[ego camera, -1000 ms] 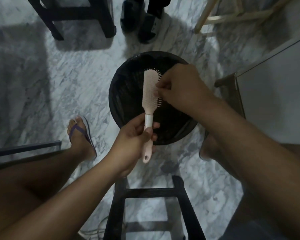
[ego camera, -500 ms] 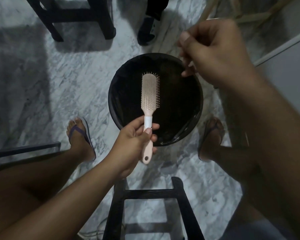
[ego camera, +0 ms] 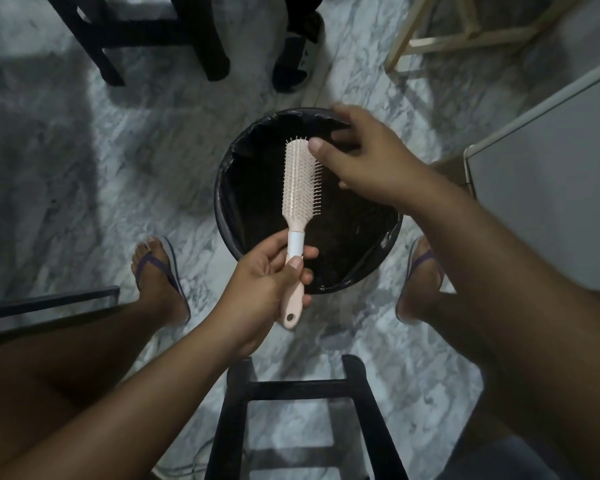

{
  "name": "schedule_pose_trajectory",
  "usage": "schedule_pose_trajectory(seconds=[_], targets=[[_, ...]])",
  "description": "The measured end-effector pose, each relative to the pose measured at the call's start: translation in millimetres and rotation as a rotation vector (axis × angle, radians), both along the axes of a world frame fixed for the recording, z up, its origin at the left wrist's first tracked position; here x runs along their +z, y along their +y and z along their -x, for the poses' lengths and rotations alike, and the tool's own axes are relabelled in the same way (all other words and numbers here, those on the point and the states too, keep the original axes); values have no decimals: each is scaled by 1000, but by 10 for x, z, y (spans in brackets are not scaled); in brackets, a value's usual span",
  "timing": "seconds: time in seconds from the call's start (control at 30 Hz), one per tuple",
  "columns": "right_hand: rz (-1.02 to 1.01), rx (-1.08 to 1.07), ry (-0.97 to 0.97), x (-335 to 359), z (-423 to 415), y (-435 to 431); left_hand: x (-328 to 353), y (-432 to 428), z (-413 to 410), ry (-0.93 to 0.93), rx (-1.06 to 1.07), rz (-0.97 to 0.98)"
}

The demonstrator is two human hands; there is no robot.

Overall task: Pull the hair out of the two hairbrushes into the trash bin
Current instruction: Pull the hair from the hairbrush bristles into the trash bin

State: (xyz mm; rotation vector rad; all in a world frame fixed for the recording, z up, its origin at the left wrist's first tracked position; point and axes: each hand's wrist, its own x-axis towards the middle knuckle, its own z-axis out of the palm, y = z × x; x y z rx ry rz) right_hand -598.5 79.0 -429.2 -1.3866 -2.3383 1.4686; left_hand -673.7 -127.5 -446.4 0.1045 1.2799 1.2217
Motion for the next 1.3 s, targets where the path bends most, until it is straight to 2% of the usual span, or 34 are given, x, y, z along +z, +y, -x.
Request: schedule_pose_trajectory(seconds=[0.07,0.17,0.23,0.37,0.47,0.57,0.67,0.9,1.07,1.17,1.23,1.3], targets=[[204,-40,138,29,21,-9,13,0,-8,-1,-15,-7],[418,-8,152,43,40,-67,23,3,-11,-11,-7,-18],[359,-6,113,54,28,-65,23,8,-6,-14,7,-20],[4,82,-66,179,-37,42,21,4,-6,-21,16,-14],[-198,45,-34,295,-85,184,18,16,35,-20,57,-5],[-277,-48,-5,279,-159,325,25,33,89,-20,103,-21],[-257,-63,-157,51,-250,330,41,41,114,-18,119,-49],[-83,195,-552,-595,-109,-128,99,56,124,-39,116,-101],[-120,331,-723,-736,-146,-310,119,63,166,-50,114,-140],[-74,295,-639,-756,-148,-282,116,55,166,-49,99,-129],[-17,161,-390,-683,-51,-211,108,46,148,-52,87,-114],[63,-29,-48,-498,67,-168,90,37,126,-51,73,-94]])
